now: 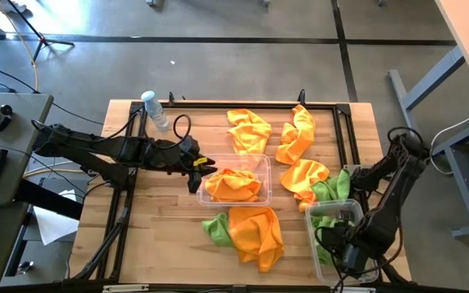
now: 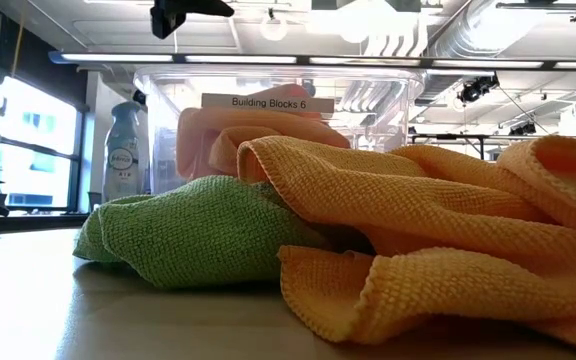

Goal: Sort microfiber towel by color & place in baskets
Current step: Put the green towel into the bottom transparent bin, then put the orange towel into the top transparent bin

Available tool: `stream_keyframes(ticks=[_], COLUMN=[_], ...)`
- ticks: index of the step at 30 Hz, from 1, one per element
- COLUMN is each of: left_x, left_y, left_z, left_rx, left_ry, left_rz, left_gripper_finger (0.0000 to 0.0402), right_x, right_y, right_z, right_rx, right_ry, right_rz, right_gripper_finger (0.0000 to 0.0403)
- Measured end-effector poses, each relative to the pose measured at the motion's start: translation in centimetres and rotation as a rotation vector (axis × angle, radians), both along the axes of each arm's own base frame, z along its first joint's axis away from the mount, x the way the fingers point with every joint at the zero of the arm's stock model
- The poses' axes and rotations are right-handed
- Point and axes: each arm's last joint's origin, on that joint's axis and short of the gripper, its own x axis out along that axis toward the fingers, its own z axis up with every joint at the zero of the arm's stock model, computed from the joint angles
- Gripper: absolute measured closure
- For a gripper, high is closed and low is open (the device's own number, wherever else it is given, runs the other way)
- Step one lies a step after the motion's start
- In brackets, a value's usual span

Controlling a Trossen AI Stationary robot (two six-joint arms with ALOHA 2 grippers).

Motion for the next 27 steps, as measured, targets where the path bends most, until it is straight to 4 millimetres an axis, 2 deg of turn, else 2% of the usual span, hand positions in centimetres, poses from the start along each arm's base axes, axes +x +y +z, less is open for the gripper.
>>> stream_keyframes(ticks=[4, 8, 14, 19, 24, 27], left_x=[0.0, 0.0, -0.1, -0.1, 0.0, 0.0], left_y=[-0.1, -0.3, -0.6, -0.8, -1.2, -1.6], left_z=[0.0, 0.0, 0.0, 0.0, 0.3, 0.6], left_rx=[-0.005, -0.005, -0.005, -0.005, 0.01, 0.031], left_ry=[-0.001, -0.001, 0.0, -0.004, -0.038, -0.059], left_rz=[0.0, -0.009, -0.021, -0.029, -0.055, -0.085], left_gripper_finger=[0.0285, 0.0285, 0.0285, 0.0285, 0.0285, 0.0286], right_x=[-0.1, -0.2, 0.0, 0.4, 1.0, 1.5], right_y=[0.0, -0.3, -0.8, -1.1, -1.7, -1.6], right_z=[2.1, 4.3, 6.9, 6.9, 6.0, 5.4], right_rx=[0.003, -0.011, -0.079, -0.175, -0.256, -0.271], right_ry=[0.0, -0.005, -0.161, -0.296, -0.393, -0.487], right_rz=[0.002, -0.02, -0.061, -0.039, -0.141, -0.187], right_gripper_finger=[0.0224, 0.0235, 0.0303, 0.039, 0.0383, 0.0395])
